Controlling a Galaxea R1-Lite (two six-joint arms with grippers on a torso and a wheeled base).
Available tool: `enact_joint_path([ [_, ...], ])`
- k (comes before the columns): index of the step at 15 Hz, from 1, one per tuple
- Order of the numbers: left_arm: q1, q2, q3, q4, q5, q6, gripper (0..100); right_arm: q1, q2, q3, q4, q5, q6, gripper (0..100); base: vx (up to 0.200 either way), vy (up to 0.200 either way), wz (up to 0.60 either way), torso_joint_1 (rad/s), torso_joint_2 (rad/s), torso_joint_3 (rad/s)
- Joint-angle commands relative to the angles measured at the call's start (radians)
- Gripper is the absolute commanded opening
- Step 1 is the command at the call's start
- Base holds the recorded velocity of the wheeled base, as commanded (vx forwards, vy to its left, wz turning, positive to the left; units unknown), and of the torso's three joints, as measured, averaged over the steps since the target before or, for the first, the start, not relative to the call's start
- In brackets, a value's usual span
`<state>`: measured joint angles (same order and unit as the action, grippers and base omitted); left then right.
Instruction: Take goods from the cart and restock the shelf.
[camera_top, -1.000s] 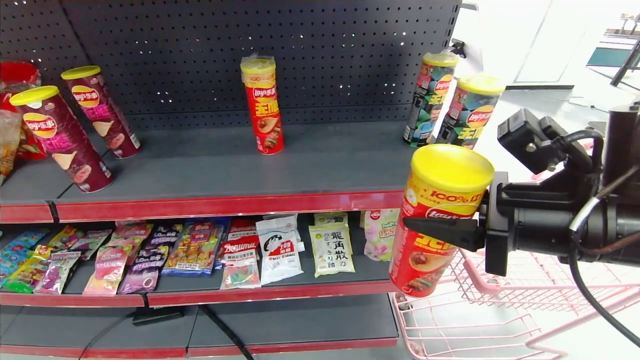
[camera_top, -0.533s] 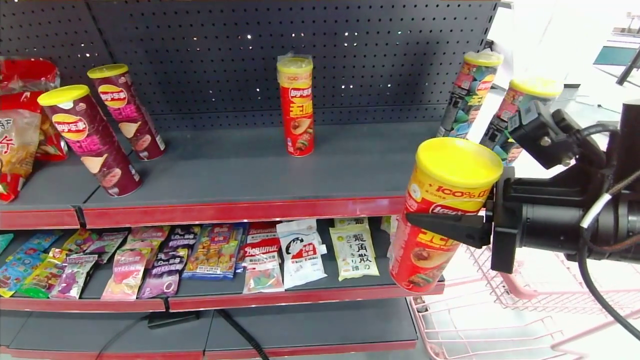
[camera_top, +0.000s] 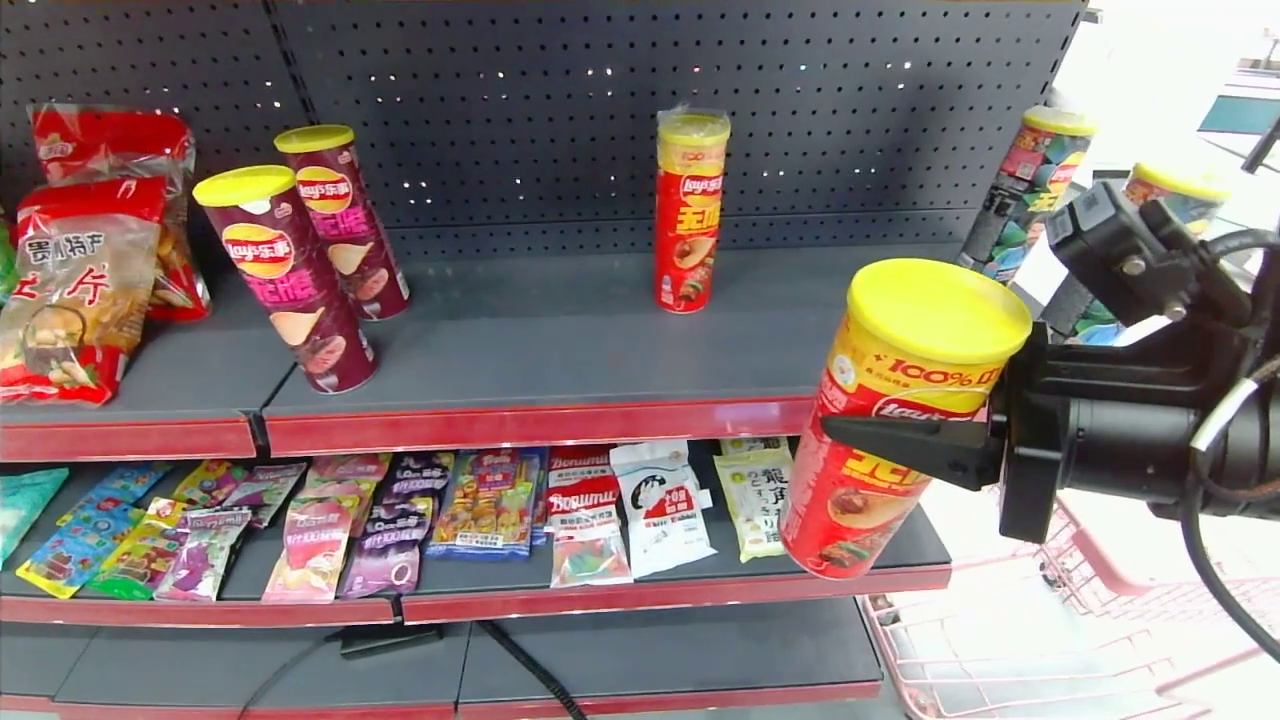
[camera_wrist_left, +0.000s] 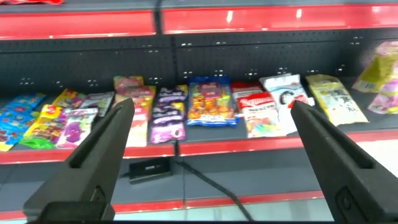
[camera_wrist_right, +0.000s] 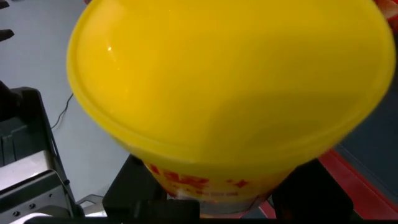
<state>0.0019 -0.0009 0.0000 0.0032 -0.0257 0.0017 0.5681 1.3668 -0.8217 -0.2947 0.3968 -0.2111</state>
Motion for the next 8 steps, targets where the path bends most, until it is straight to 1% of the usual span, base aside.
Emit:
enact_joint_path([
  [1, 0.001, 0.001, 0.0, 0.0, 0.0, 0.0, 100, -0.001, -0.008, 0.004, 0.0, -0.001, -0.001, 0, 0.0, 0.0, 0.0, 0.0, 0.0, 0.0],
  [2, 0.001, 0.001, 0.0, 0.0, 0.0, 0.0, 100, -0.001, -0.012, 0.003, 0.0, -0.001, 0.001, 0, 0.0, 0.0, 0.0, 0.0, 0.0, 0.0],
  [8, 0.001, 0.001, 0.0, 0.0, 0.0, 0.0, 100, -0.001, -0.034, -0.001, 0.0, -0.004, 0.001, 0, 0.2, 0.0, 0.0, 0.001, 0.0, 0.001],
])
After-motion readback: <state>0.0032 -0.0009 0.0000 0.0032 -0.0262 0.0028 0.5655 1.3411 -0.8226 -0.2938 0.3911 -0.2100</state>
